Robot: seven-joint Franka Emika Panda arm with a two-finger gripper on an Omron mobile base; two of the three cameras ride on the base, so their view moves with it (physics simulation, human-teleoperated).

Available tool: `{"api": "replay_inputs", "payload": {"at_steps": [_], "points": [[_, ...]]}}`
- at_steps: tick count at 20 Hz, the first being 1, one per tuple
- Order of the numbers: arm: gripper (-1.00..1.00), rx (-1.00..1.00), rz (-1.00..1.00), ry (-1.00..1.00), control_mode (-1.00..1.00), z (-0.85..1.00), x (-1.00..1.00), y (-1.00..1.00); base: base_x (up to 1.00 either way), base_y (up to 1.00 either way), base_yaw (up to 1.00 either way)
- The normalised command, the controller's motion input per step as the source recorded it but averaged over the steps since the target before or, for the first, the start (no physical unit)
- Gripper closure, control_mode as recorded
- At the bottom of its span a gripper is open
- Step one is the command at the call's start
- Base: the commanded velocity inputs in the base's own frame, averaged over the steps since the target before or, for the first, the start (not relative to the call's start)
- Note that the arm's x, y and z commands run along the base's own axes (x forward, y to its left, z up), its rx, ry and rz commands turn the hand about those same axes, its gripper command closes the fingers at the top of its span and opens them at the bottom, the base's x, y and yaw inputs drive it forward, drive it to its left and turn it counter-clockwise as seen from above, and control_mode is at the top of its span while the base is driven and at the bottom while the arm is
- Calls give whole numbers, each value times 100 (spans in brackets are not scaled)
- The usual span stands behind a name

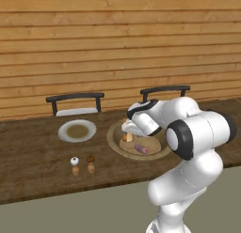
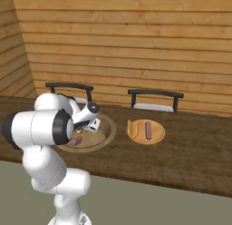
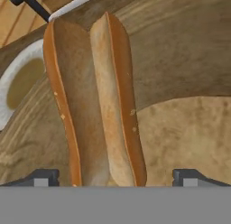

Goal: Place one bun and one sausage from the bowl on each plate.

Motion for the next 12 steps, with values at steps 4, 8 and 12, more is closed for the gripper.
{"api": "replay_inputs", "payload": {"at_steps": [4, 8, 12], "points": [[-100, 0, 0, -4, -100, -6, 0, 17, 0, 0, 0], [-100, 0, 0, -5, -100, 0, 4, 4, 0, 0, 0], [-100, 0, 4, 0, -100, 0, 19, 0, 0, 0, 0]]}}
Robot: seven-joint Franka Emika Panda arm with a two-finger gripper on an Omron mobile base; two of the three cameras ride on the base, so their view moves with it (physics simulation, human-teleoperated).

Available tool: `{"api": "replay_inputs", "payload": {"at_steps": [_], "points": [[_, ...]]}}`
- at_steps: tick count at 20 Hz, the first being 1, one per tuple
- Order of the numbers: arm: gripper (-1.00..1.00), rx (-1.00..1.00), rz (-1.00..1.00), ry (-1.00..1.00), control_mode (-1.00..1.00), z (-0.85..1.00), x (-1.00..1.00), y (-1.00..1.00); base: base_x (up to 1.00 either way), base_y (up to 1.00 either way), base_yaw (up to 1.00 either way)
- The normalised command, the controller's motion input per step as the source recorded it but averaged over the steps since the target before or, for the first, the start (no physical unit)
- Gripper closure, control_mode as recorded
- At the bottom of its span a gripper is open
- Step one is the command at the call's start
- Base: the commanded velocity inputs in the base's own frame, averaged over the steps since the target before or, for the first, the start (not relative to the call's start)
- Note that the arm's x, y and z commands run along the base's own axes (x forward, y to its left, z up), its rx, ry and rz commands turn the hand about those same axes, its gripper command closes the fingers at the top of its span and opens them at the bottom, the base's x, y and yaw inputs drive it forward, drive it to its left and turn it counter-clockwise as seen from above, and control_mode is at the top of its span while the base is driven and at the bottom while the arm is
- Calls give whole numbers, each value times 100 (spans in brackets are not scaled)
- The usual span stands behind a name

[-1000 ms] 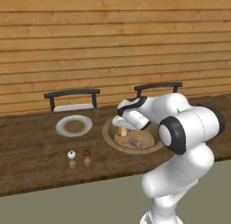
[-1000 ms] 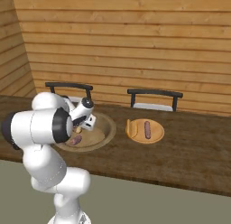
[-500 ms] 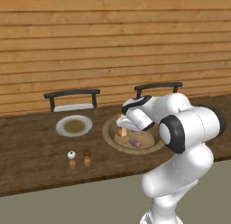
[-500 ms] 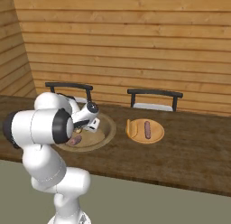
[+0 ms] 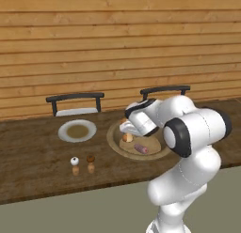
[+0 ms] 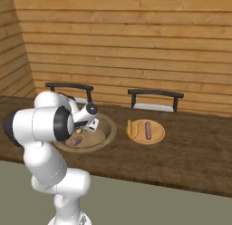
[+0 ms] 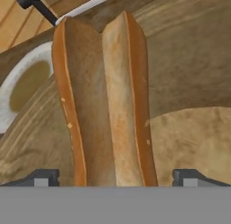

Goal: Place one bun and one sausage from the bowl on each plate.

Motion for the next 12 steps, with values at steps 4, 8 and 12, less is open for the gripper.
{"api": "replay_inputs", "payload": {"at_steps": [4, 8, 12], "points": [[-100, 0, 1, 0, -100, -7, 6, 7, 0, 0, 0], [-100, 0, 1, 0, -100, -10, 8, 3, 0, 0, 0], [-100, 0, 2, -1, -100, -17, 0, 0, 0, 0, 0]]}}
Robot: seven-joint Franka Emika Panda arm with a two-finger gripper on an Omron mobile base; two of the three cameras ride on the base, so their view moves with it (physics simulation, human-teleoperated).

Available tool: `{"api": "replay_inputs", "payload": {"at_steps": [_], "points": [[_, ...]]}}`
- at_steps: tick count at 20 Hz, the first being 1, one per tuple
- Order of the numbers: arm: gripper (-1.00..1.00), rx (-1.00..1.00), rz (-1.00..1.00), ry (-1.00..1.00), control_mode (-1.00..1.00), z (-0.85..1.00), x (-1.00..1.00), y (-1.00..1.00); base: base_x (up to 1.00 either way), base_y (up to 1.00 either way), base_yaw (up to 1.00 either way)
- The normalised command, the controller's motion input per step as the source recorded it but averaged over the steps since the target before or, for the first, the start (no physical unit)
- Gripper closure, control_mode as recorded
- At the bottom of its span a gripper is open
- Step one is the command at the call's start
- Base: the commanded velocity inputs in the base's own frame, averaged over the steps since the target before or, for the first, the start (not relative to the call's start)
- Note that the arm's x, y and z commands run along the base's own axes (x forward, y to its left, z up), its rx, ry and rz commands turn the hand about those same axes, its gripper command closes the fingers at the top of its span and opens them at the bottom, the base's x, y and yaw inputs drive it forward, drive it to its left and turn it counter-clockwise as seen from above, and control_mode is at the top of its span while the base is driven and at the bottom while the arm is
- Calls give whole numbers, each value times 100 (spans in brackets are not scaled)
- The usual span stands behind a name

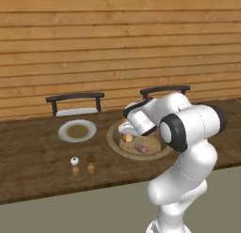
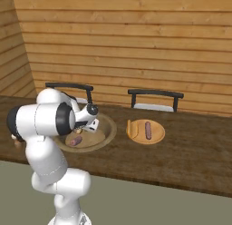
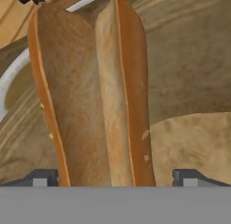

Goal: Place one bun and one sausage from the bowl on each plate.

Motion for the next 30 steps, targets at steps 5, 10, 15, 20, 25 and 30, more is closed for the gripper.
{"api": "replay_inputs", "payload": {"at_steps": [5, 10, 15, 20, 25, 30], "points": [[-100, 0, 2, -3, -100, -23, 0, 1, 0, 0, 0], [100, 0, 0, -1, -100, -13, 0, 6, 0, 0, 0], [100, 0, 0, 0, -100, 10, -12, 0, 0, 0, 0], [100, 0, -4, -5, -100, 77, -76, 0, 0, 0, 0], [100, -1, -6, 0, -100, 100, -57, 2, 0, 0, 0], [100, -7, -9, 4, -100, 100, -8, 20, 0, 0, 0]]}}
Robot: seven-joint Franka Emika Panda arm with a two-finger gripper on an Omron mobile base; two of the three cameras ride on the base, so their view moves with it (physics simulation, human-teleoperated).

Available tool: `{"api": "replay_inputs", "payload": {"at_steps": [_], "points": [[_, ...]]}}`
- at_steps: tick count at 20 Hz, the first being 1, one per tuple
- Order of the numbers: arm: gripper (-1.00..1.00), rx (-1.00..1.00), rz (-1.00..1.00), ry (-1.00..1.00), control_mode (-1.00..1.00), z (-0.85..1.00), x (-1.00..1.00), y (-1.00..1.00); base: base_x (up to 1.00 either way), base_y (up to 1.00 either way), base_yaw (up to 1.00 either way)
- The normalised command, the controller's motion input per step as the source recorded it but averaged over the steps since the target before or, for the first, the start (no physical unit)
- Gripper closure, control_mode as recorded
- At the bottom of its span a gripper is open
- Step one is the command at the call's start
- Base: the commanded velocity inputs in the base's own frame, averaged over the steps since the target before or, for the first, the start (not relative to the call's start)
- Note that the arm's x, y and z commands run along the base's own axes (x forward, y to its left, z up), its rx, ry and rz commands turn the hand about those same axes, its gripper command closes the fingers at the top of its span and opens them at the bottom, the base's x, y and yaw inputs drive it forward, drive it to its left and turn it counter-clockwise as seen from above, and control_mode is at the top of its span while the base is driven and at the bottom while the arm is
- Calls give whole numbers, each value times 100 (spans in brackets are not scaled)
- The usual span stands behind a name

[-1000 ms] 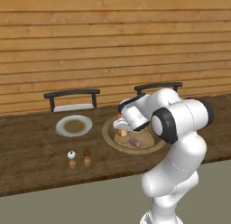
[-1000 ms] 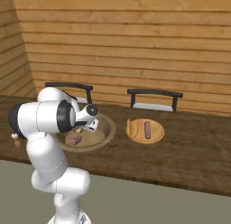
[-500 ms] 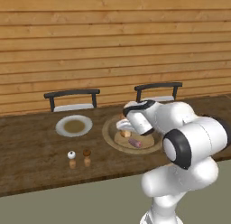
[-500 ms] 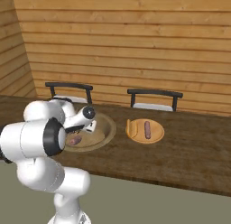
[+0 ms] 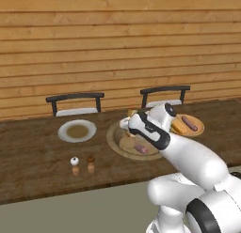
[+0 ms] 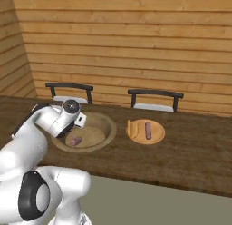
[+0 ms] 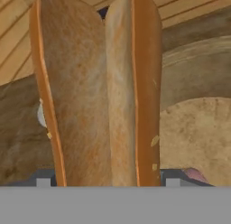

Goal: Place one bun and one sausage from the bowl on each plate.

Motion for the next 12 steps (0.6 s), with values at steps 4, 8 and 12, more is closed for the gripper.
{"api": "replay_inputs", "payload": {"at_steps": [4, 8, 12], "points": [[100, -13, -11, 8, -100, 97, 0, 40, 0, 0, 0], [100, -22, -7, 16, -100, 63, -1, 70, 0, 0, 0], [100, -18, 0, 27, -100, 32, 20, 81, 0, 0, 0]]}}
